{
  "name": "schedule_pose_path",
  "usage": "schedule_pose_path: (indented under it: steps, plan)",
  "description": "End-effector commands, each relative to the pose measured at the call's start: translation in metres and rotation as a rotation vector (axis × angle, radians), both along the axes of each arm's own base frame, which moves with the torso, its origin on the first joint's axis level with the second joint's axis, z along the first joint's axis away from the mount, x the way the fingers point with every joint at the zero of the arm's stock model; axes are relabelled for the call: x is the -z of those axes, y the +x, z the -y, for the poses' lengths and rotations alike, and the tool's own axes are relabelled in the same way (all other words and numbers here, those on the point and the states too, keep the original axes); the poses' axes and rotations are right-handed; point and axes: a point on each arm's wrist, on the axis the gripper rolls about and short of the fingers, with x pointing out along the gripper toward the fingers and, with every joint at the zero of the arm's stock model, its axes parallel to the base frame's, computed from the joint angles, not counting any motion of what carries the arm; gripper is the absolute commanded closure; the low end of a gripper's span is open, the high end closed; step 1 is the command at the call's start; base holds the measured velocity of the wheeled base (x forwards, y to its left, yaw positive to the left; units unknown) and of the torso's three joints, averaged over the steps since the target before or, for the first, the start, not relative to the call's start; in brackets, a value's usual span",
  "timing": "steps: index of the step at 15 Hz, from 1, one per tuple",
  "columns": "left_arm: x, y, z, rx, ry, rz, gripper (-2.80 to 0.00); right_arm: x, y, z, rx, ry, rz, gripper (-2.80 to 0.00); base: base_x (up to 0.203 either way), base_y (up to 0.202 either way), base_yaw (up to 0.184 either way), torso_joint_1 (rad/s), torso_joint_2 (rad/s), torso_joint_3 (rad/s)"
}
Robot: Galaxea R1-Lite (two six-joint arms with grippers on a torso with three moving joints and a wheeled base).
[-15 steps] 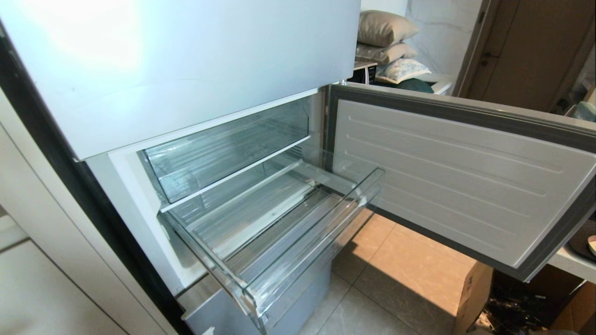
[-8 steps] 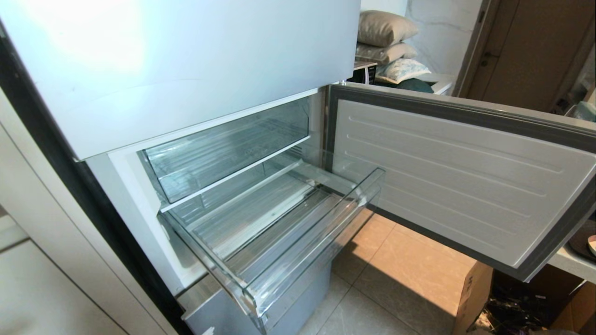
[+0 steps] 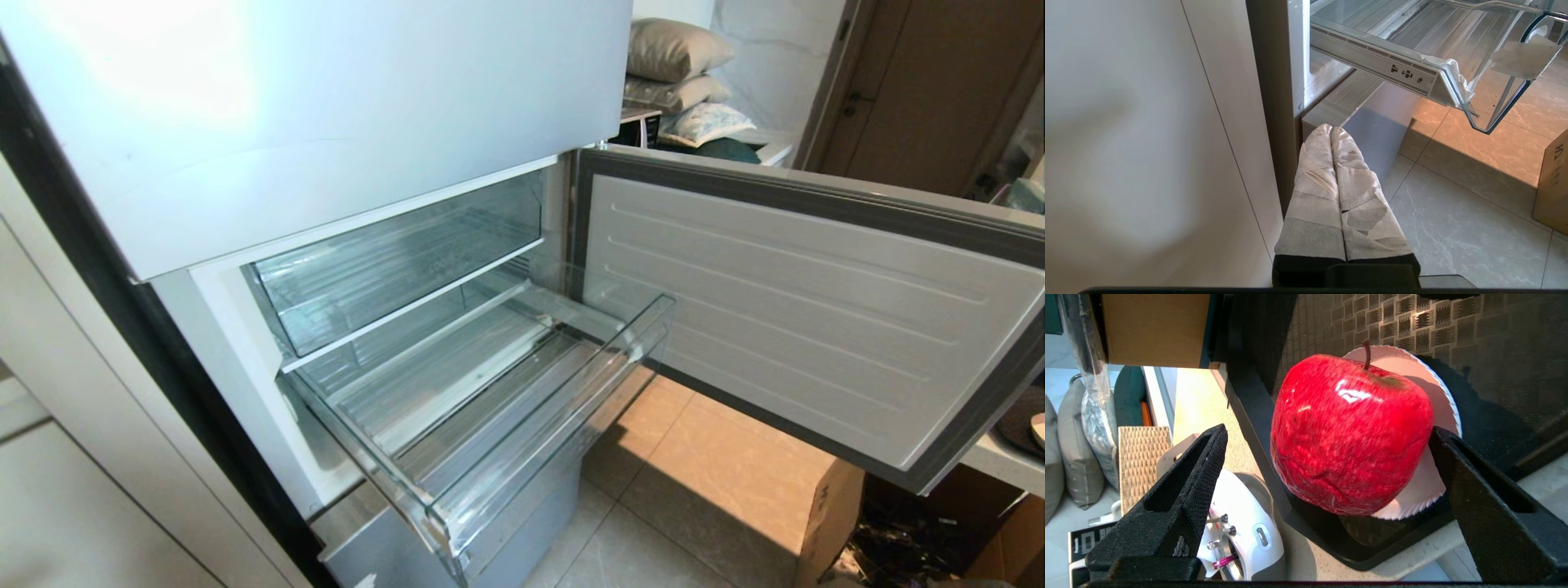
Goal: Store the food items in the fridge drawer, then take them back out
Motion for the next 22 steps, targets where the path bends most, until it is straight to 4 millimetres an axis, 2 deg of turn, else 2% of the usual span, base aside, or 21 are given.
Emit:
schedule_pose_path:
  steps: [1, 6, 9, 14, 22]
  plan:
    - [0.0, 0.0, 0.0, 0.0, 0.0, -0.001, 0.0, 0.011, 0.001, 0.005, 0.008, 0.014, -0.002, -2.8, 0.0, 0.0, 0.0, 0.0, 0.0, 0.0]
    - [0.0, 0.0, 0.0, -0.002, 0.0, -0.001, 0.0, 0.025, -0.001, 0.016, 0.024, 0.019, 0.015, -2.8, 0.0, 0.0, 0.0, 0.0, 0.0, 0.0]
    - [0.0, 0.0, 0.0, -0.002, 0.0, -0.001, 0.0, 0.025, 0.0, 0.016, 0.012, 0.029, 0.025, -2.8, 0.0, 0.0, 0.0, 0.0, 0.0, 0.0]
    - [0.0, 0.0, 0.0, -0.002, 0.0, -0.001, 0.0, 0.014, 0.0, 0.022, 0.02, -0.009, 0.047, -2.8, 0.0, 0.0, 0.0, 0.0, 0.0, 0.0]
    - [0.0, 0.0, 0.0, -0.002, 0.0, -0.001, 0.0, -0.007, -0.004, 0.017, 0.016, -0.05, 0.067, -2.8, 0.0, 0.0, 0.0, 0.0, 0.0, 0.0]
